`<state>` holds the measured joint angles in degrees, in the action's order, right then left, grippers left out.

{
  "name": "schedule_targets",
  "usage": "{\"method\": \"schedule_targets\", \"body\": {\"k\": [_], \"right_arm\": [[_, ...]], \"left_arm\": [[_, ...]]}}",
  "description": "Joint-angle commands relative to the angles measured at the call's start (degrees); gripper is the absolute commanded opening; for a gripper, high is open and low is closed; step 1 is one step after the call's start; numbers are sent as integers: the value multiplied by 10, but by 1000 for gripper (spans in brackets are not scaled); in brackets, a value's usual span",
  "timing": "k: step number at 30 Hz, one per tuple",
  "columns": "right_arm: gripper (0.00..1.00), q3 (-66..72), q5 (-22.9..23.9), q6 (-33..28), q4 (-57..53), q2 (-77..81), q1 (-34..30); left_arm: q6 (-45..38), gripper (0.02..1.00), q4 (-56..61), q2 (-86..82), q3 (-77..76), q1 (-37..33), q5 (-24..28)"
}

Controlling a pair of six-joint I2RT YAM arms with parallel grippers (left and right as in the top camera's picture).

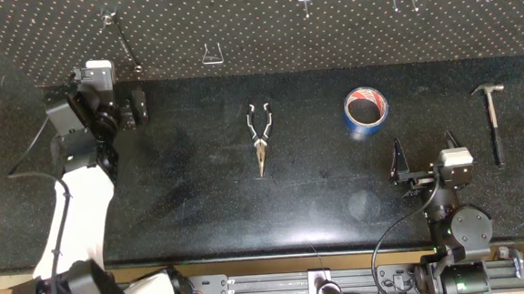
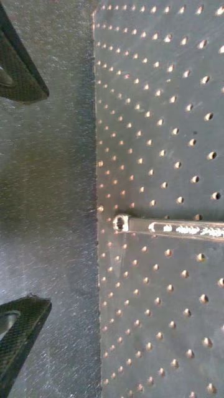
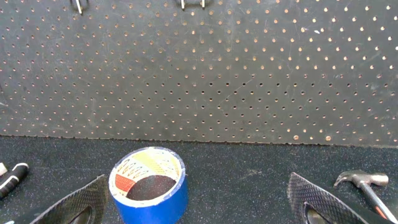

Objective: Place Tools Onto Pegboard

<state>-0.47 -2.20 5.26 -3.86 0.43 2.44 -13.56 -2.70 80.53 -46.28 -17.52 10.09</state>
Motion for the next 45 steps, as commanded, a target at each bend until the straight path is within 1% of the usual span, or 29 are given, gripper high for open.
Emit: {"method": "schedule_targets", "body": {"k": [1, 8, 11, 12, 14, 16, 17, 18, 19, 20, 21, 23, 24, 26, 27, 28, 29, 30, 33, 34, 36, 38, 40, 42, 43, 44, 45], "right_arm": [[936, 2, 1, -4, -2, -4, 5], [936, 2, 1, -4, -2, -4, 5], [936, 2, 1, -4, -2, -4, 5], [936, 2, 1, -4, -2, -4, 5], [936, 2, 1, -4, -2, -4, 5], [936, 2, 1, -4, -2, -4, 5], [936, 2, 1, -4, -2, -4, 5], [936, 2, 1, -4, -2, -4, 5], [936, 2, 1, -4, -2, -4, 5], [936, 2, 1, -4, -2, -4, 5], [936, 2, 1, -4, -2, -4, 5], [939, 2, 1, -4, -2, -4, 5], [936, 2, 1, -4, -2, -4, 5], [936, 2, 1, -4, -2, -4, 5], [936, 2, 1, -4, -2, -4, 5], [936, 2, 1, -4, -2, -4, 5], [936, 2, 1, -4, -2, -4, 5], [936, 2, 1, -4, -2, -4, 5], [936, 2, 1, -4, -2, -4, 5], [936, 2, 1, -4, -2, -4, 5], [936, 2, 1, -4, -2, -4, 5], [936, 2, 1, -4, -2, -4, 5], [936, 2, 1, -4, -2, -4, 5], [936, 2, 1, -4, -2, -4, 5], [936, 2, 1, -4, -2, -4, 5], [936, 2, 1, -4, -2, -4, 5], [936, 2, 1, -4, -2, -4, 5]], "left_arm": [[0, 993, -77, -97, -13, -1, -6], [0, 996, -309, -246, -13, -1, -6], [1, 996, -355, -314, -13, -1, -3], [1, 996, -362, -344, -13, -1, 13], [0, 996, -364, -401, -13, -1, 120], [1, 996, -369, -423, -13, -1, 131], [0, 996, -374, -426, -13, -1, 171], [10, 996, -373, -425, -13, -1, 176], [31, 996, -369, -425, -13, -1, 172], [88, 998, -363, -425, -13, -1, 130], [104, 996, -361, -425, -13, -1, 107], [104, 996, -362, -425, -13, 0, 78], [104, 996, -360, -422, -13, 14, 60], [193, 996, -352, -395, -13, 115, -72], [235, 996, -349, -376, -13, 173, -126], [252, 996, -343, -360, -13, 209, -147], [256, 996, -310, -314, -13, 287, -158], [256, 996, -287, -284, -13, 330, -160], [288, 996, -235, -189, -13, 433, -163], [321, 996, -235, -156, -24, 459, -163], [334, 996, -247, -122, -53, 475, -157], [346, 996, -329, -64, -122, 483, -155], [393, 996, -414, 14, -217, 482, -161], [474, 996, -419, 72, -246, 479, -154], [498, 996, -419, 94, -246, 480, -153], [498, 996, -419, 112, -246, 480, -146], [498, 996, -419, 138, -246, 480, -149]]}}
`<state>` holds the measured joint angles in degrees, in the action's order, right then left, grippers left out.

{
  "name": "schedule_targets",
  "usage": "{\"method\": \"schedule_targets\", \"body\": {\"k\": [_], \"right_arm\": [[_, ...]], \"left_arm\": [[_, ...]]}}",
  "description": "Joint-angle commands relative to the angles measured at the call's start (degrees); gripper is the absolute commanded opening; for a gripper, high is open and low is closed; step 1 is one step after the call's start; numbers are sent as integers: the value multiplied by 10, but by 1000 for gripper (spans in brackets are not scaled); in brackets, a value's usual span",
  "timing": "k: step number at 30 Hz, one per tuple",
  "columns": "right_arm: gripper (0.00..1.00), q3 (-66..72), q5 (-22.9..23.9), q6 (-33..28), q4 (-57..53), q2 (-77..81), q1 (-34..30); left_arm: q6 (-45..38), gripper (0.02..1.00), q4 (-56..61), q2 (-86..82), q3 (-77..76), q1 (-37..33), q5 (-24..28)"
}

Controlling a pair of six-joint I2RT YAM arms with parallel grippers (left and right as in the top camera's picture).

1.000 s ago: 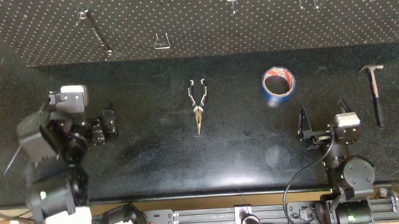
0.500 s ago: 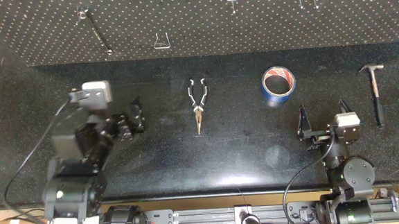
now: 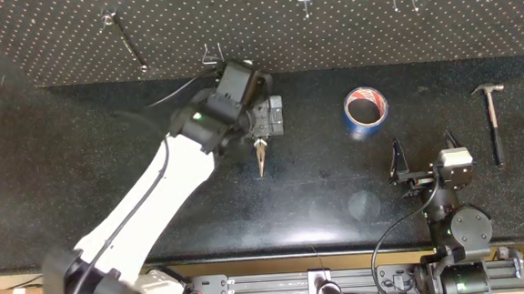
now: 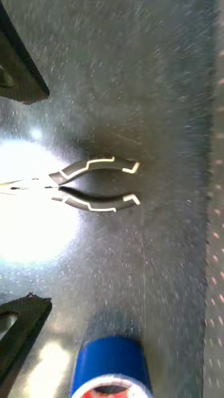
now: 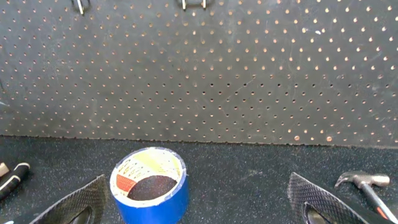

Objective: Place Tools Onto Pegboard

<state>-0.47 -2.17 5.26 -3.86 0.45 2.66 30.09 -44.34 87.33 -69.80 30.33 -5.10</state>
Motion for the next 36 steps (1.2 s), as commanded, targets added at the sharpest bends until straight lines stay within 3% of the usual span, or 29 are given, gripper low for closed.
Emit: {"method": "schedule_targets", "body": {"k": [1, 10, 29, 31, 33, 36], "right_arm": [[936, 2, 1, -4, -2, -4, 3], [939, 2, 1, -4, -2, -4, 3], [936, 2, 1, -4, -2, -4, 3], [936, 2, 1, -4, -2, -4, 3], [936, 2, 1, -4, -2, -4, 3], [936, 2, 1, -4, -2, -4, 3]], "left_arm": [[62, 996, -2, 80, -10, 2, -3], [-5, 996, 2, 160, -10, 0, -2], [-6, 993, 80, 219, -10, -18, 8], [-6, 869, 80, 219, -10, -18, 8], [-6, 658, 79, 219, -10, -18, 8], [-6, 542, 79, 219, -10, -18, 8]]}}
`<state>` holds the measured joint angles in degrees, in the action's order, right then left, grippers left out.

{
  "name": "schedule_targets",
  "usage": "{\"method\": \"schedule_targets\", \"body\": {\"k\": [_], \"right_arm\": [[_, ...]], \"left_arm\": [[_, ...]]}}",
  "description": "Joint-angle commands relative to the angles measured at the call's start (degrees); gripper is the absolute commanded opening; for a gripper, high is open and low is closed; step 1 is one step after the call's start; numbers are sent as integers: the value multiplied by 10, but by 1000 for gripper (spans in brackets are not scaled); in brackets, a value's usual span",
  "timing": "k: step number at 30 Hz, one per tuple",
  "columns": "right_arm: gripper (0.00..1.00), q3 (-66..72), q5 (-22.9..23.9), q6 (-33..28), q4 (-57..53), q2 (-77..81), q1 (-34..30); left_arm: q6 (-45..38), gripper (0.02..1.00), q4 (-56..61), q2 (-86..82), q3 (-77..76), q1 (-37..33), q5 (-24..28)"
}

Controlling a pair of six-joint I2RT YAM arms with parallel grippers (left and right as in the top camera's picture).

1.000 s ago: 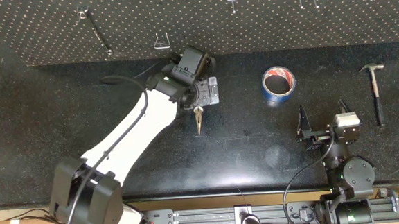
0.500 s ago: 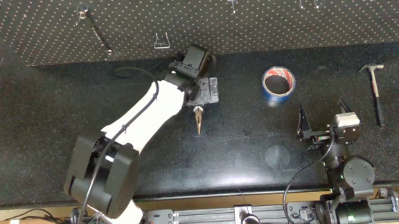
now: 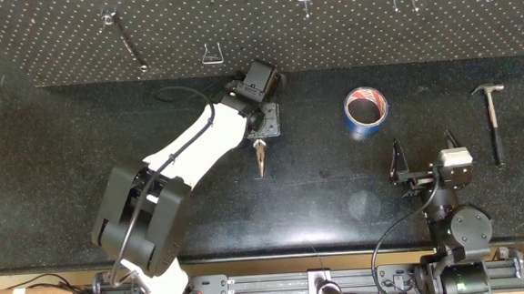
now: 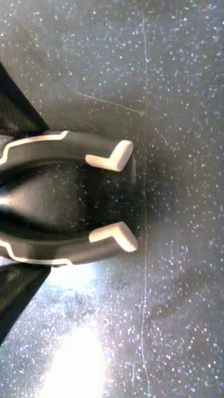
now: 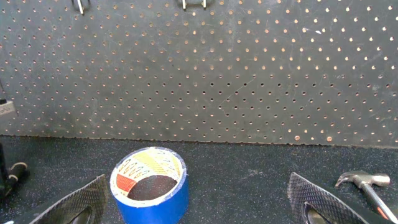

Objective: Place Tools Onto Pegboard

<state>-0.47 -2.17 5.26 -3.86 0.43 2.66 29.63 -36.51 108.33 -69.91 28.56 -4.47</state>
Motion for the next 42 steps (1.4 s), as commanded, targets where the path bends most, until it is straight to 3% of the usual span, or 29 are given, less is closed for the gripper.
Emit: {"method": "schedule_targets", "body": {"k": [1, 11, 15, 17, 19, 33, 36, 42], "right_arm": [[936, 2, 1, -4, -2, -4, 3], [936, 2, 1, -4, -2, -4, 3], [936, 2, 1, -4, -2, -4, 3], [936, 2, 1, -4, -2, -4, 3], [936, 2, 1, -4, -2, -4, 3], [936, 2, 1, -4, -2, -4, 3], [936, 2, 1, -4, -2, -4, 3], [936, 2, 1, -4, -2, -4, 3]], "left_arm": [[-1, 540, 1, 9, -9, 0, 2], [-1, 435, 1, 9, -9, 0, 2], [-1, 349, 1, 9, -9, 0, 2], [-1, 261, 1, 9, -9, 0, 2], [-1, 29, 1, 9, -9, 0, 1], [-1, 29, -143, -233, -9, -1, -18], [-2, 27, -159, -303, -9, -1, -71], [-38, 29, -122, -359, -8, -2, -303]]}}
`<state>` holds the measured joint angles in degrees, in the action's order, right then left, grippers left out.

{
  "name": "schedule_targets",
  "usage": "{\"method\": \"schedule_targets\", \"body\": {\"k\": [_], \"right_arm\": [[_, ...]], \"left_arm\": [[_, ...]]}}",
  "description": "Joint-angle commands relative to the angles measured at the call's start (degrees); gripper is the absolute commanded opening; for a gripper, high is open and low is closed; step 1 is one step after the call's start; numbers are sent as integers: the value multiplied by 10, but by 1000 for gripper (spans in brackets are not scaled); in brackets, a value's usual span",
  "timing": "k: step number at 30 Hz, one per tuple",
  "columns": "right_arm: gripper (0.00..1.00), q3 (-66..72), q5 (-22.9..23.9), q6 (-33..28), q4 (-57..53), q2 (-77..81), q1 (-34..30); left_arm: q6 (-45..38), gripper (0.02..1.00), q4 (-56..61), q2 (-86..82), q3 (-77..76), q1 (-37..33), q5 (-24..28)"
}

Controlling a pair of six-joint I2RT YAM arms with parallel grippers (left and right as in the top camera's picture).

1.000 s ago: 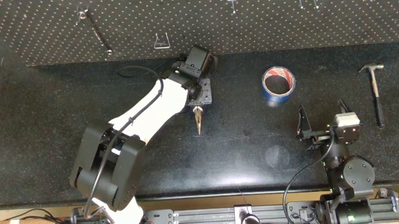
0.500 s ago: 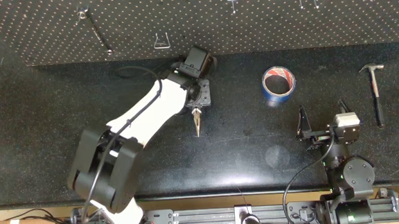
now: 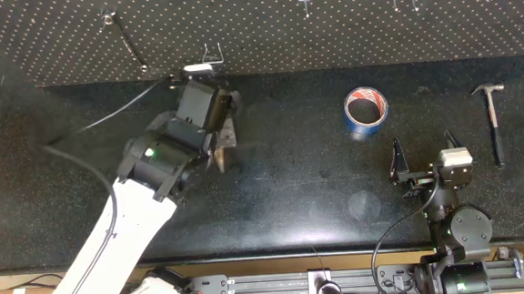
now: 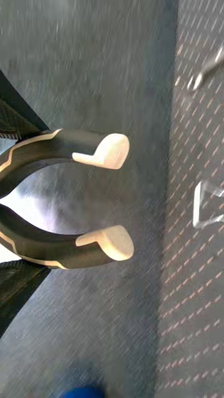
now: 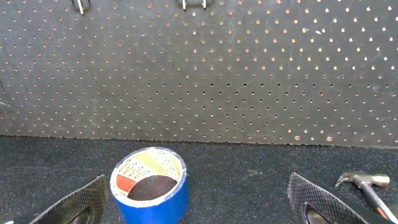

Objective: Place Tools Onto Pegboard

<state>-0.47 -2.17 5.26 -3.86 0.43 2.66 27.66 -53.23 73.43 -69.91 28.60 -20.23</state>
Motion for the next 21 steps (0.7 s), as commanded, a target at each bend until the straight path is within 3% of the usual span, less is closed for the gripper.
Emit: {"method": "schedule_targets", "body": {"k": [1, 7, 10, 21], "right_arm": [[936, 2, 1, -4, -2, -4, 3], [936, 2, 1, -4, -2, -4, 3], [934, 2, 1, -4, -2, -4, 3], [936, 2, 1, -4, -2, -4, 3]], "left_arm": [[-42, 29, 83, -5, -7, -12, -153], [-168, 29, 369, 73, -7, -58, -149], [-177, 29, 479, 138, -7, -57, -135], [-209, 29, 572, 199, -1, -68, -136]]}}
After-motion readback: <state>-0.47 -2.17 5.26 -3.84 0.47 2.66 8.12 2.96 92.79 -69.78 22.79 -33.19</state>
